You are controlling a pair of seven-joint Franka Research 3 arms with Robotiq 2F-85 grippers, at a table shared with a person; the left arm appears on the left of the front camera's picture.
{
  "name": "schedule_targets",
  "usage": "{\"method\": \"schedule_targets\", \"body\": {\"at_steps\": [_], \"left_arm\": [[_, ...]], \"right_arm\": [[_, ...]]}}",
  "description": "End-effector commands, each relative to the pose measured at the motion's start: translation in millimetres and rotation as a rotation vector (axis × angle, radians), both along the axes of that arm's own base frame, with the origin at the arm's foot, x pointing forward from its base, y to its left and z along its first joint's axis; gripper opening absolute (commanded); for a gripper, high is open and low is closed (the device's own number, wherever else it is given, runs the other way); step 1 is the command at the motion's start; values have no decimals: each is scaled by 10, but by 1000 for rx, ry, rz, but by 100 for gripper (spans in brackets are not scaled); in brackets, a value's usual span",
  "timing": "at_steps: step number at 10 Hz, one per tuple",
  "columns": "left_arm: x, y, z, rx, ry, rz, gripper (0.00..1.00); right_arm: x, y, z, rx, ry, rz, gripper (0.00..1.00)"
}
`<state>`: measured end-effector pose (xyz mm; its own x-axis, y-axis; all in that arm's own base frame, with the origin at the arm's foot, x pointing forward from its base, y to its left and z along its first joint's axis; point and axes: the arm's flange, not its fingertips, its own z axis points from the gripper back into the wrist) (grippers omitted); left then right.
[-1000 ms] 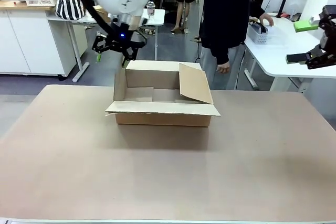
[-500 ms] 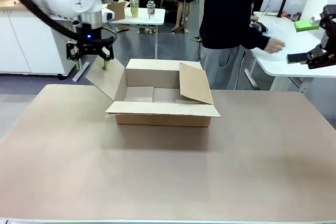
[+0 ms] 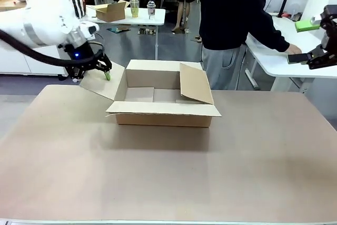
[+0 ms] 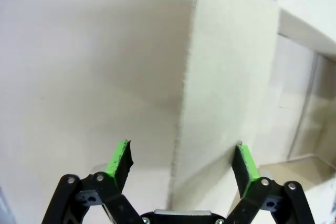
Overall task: Pack the gift set into the box.
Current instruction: Place both hands on the side flaps of the Package Box and spread them outward.
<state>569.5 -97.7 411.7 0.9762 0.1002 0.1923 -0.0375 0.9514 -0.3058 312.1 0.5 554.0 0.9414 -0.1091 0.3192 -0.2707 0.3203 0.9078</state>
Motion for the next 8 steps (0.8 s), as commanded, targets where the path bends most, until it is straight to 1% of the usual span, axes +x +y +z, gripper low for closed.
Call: {"method": "schedule_targets", "body": {"at_steps": [1,2,8], "left_arm": [[-247,391,-11,-244,28,-66,100],[0,0,0,0,0,0,100],[0,0,0,0,0,0,100]], "right_arm": [[27,18,3,21,-32,5,100],[27,18,3,21,-32,5,100],[27,18,3,21,-32,5,100]]}}
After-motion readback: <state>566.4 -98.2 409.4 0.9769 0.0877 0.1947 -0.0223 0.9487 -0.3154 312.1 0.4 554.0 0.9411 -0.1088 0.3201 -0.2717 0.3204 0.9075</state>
